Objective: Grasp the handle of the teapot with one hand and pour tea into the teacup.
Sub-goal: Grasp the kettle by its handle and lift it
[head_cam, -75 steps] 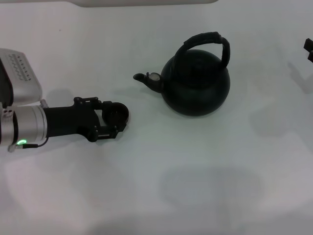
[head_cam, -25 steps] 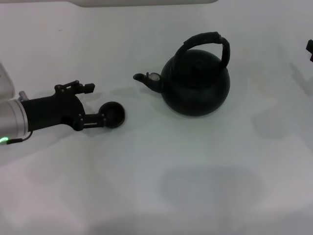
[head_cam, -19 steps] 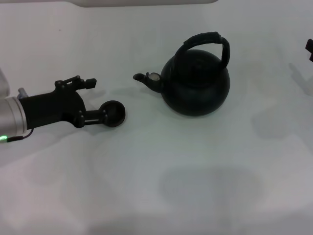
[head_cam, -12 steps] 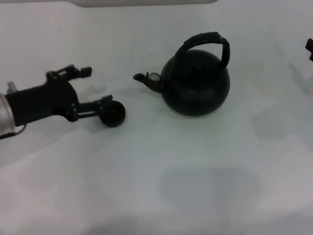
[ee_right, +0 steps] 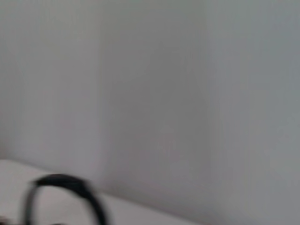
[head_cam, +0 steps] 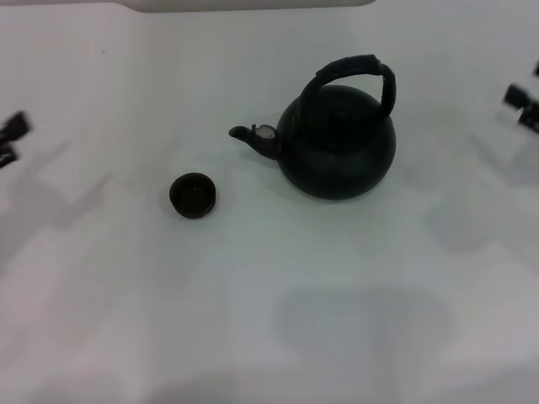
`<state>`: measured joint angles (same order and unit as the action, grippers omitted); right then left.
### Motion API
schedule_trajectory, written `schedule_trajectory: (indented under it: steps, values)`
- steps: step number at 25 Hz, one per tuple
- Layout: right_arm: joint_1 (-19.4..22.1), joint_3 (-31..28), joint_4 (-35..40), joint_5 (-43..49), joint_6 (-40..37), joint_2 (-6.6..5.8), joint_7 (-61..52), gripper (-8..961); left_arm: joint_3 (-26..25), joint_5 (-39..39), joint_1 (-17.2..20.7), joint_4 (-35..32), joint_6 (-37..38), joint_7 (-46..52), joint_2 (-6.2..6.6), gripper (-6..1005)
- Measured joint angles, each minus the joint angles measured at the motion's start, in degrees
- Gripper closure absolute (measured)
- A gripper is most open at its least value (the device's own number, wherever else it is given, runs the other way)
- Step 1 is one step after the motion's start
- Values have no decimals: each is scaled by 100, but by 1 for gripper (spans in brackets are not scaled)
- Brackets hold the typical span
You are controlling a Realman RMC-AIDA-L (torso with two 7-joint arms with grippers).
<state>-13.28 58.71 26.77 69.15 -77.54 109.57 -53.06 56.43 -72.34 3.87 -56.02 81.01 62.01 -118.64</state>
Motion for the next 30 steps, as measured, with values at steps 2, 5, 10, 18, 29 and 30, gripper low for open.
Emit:
schedule_trajectory:
  steps: [2, 5, 10, 18, 29, 30]
  values:
    - [-40, 0, 149, 408, -461, -77, -525, 320, -325, 6, 96, 165, 168, 4, -4, 114]
    - [-132, 0, 353, 854, -963, -98, -1104, 320, -515, 4, 132, 385, 255, -12, -3, 113]
    - [-390, 1, 495, 1373, -1119, 118, -1528, 320, -580, -55, 109, 623, 272, -90, -9, 113]
    - [-754, 164, 507, 1521, -250, 419, -1584, 320, -576, -65, 176, 775, 486, -215, -10, 113]
    - [-893, 356, 520, 1537, 672, 396, -1672, 322, -603, -64, 363, 813, 683, -322, -10, 114]
    - [-904, 375, 519, 1538, 703, 394, -1676, 322, -604, -58, 365, 813, 690, -323, -10, 114]
